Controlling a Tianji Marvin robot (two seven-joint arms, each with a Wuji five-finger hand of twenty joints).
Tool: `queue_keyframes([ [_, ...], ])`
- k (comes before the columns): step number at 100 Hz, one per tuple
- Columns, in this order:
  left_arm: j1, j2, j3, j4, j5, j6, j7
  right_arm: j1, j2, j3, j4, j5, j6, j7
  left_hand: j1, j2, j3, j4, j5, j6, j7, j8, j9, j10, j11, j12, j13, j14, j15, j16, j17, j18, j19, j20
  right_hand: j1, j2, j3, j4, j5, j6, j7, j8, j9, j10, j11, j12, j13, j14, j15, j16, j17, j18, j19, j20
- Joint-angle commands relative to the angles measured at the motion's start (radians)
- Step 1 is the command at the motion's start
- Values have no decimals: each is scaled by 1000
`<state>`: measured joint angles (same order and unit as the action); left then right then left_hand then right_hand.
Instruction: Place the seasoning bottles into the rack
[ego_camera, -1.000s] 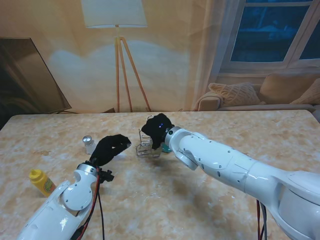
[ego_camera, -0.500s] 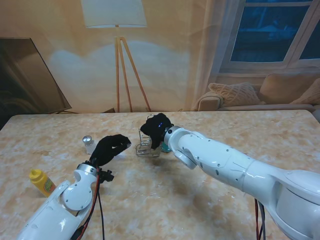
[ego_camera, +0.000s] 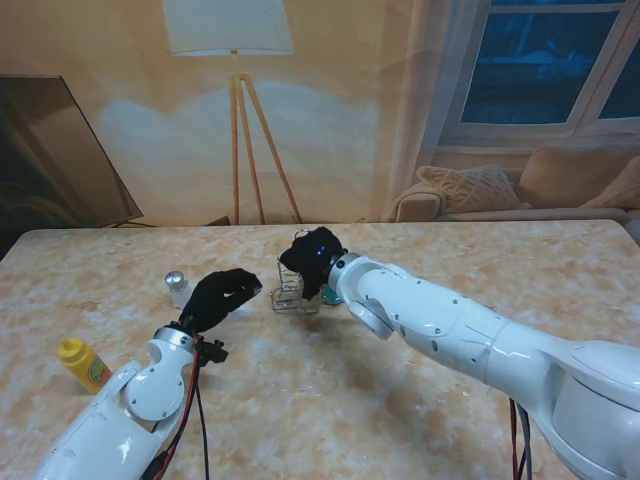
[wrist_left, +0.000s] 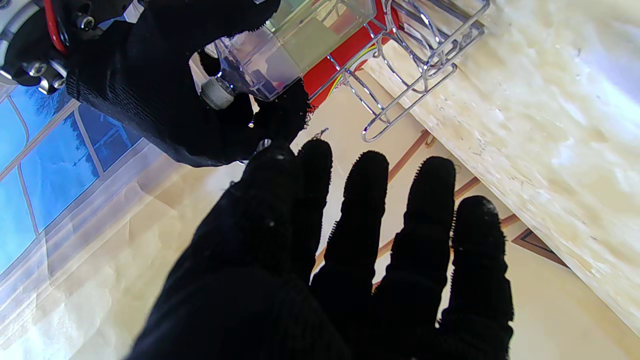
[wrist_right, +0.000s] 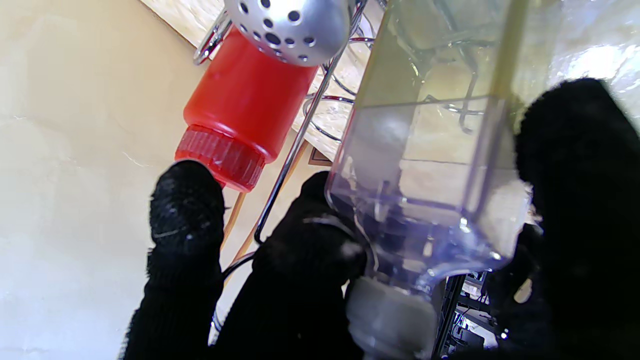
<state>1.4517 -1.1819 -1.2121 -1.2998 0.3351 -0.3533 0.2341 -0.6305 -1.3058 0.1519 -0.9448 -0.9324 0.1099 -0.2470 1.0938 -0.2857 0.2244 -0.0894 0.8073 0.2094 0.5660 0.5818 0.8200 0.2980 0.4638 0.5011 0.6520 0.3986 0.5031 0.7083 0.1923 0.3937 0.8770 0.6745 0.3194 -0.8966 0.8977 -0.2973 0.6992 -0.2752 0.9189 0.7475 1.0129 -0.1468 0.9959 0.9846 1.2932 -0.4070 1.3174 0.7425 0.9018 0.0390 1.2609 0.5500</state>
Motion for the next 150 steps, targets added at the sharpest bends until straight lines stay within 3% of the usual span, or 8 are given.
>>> queue_keyframes([
  [1,0,-1,1,0,1,0,-12,-22,-3,-7,16,-2,0,19,-11,-17,23,-17,-27,-10,23,-13,16,-6,9,10,12,-3,6,29,-2,5,5,9,187,35,177,29,86,-206,265,99,32,-72,80,57,0,-97,-60,31,5,-99,12,1],
  [31,1,-1,2,-1,3,0,-11,-23,-9,-6,19,1,11,18,-14,-21,30,-18,-27,-7,24,-13,16,-7,9,10,12,-2,6,30,0,3,6,9,187,-4,233,48,110,-212,279,135,78,-93,105,74,45,-122,-47,32,45,-120,32,1],
  [53,1,-1,1,-2,2,0,-12,-28,-5,0,12,-2,14,12,-17,-26,36,-19,-27,-11,24,-14,17,-7,9,10,14,-4,7,30,0,3,6,9,177,1,221,34,113,-216,277,147,87,-102,107,76,45,-131,-35,39,55,-129,31,-3],
  [72,1,-1,2,-1,3,0,-12,-27,3,1,2,-19,15,1,-19,-32,41,-20,-27,-12,26,-13,18,-7,10,10,13,-4,7,30,0,5,7,9,179,23,171,2,23,-180,203,55,19,-53,36,18,-6,-69,-121,7,8,-104,-24,-16],
  [79,1,-1,2,-1,3,0,-13,-29,10,2,-11,-23,21,14,-20,-35,43,-20,-28,-11,26,-13,17,-7,9,10,14,-3,7,30,0,5,6,9,177,40,161,5,-22,-143,164,-26,-24,-17,-42,-37,-45,-23,-187,-18,-23,-81,-54,-19],
  [97,-1,-1,4,0,4,2,-14,-27,25,3,-30,-36,16,32,-23,-44,49,-20,-27,-12,28,-14,18,-8,10,10,16,-4,8,30,1,6,7,9,125,113,133,33,-68,-56,55,-129,-117,46,-188,-196,-113,45,-330,-80,-85,-45,-106,-33],
  [129,-2,0,5,0,6,3,-15,-26,49,16,-65,-57,-3,44,-29,-54,64,-22,-28,-12,30,-14,19,-6,10,10,18,-6,9,30,2,5,8,9,80,172,98,58,-70,-28,-1,-132,-146,73,-236,-277,-139,83,-406,-118,-114,-24,-119,-44],
  [150,-2,0,4,-1,10,2,-15,-32,64,33,-93,-71,-2,50,-31,-73,76,-23,-30,-15,34,-14,20,-9,12,10,22,-9,10,30,5,5,10,9,51,214,84,113,-82,4,-61,-117,-168,88,-253,-301,-149,98,-438,-129,-126,-17,-123,-52],
])
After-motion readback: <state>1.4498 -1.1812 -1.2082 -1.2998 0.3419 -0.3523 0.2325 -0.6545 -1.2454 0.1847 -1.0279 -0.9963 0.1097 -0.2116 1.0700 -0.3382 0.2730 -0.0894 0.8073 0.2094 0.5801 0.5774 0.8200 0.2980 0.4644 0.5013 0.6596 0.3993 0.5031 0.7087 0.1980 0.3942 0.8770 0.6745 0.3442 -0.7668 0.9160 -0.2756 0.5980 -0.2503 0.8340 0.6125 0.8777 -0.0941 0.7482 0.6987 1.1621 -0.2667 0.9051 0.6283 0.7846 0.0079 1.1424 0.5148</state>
